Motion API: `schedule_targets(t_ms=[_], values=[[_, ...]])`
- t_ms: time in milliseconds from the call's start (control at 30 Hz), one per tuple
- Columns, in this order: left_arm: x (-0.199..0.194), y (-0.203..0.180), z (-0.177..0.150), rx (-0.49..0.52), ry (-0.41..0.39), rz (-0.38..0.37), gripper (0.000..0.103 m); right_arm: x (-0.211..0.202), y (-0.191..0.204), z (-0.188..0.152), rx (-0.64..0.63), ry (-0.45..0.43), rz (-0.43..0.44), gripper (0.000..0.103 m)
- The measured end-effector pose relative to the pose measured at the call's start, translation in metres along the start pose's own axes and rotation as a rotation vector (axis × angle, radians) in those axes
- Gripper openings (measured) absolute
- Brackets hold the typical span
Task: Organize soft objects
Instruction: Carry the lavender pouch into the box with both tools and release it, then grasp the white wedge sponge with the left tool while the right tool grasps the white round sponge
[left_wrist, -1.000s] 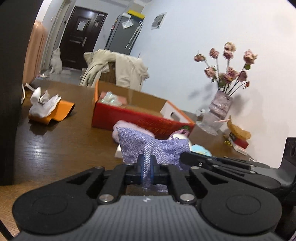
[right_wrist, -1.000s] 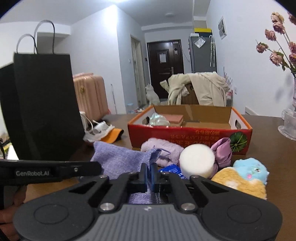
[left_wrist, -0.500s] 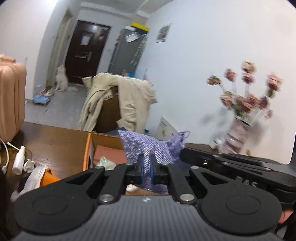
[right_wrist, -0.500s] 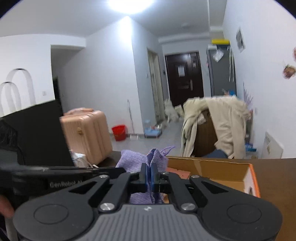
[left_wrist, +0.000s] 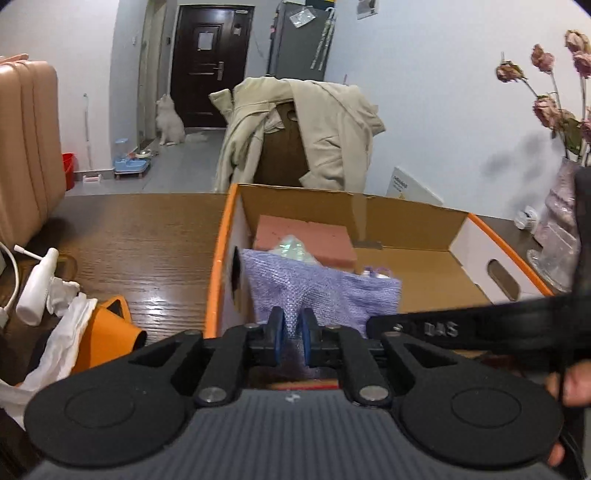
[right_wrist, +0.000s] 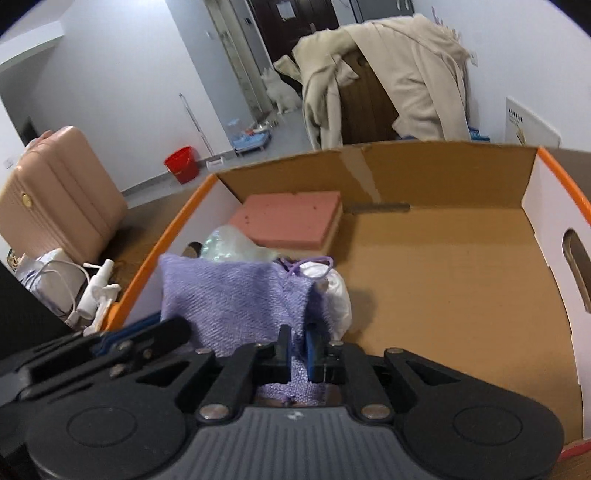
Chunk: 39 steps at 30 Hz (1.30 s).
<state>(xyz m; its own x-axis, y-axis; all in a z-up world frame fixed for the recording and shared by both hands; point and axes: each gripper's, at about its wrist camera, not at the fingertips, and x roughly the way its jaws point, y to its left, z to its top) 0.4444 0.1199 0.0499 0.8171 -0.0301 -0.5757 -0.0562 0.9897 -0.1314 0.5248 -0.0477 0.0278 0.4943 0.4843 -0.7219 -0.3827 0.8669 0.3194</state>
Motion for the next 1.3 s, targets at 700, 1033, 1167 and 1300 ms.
schedule_targets(t_ms=[700, 1033, 1167, 1300], values=[[-0.094, -0.031, 0.015, 0.071, -0.176, -0.093, 0.064, -0.167, 0.021, 0.003, -0.196, -0.325, -0.192, 0.054], [-0.221, -0.063, -0.026, 0.199, -0.398, -0.078, 0.087, -0.299, 0.031, -0.104, -0.276, -0.592, -0.212, 0.082], [-0.256, -0.074, -0.073, 0.247, -0.455, -0.119, 0.097, -0.316, 0.034, -0.16, -0.313, -0.656, -0.233, 0.089], [-0.278, -0.077, -0.127, 0.256, -0.485, -0.144, 0.102, -0.321, 0.033, -0.225, -0.344, -0.712, -0.292, 0.095]])
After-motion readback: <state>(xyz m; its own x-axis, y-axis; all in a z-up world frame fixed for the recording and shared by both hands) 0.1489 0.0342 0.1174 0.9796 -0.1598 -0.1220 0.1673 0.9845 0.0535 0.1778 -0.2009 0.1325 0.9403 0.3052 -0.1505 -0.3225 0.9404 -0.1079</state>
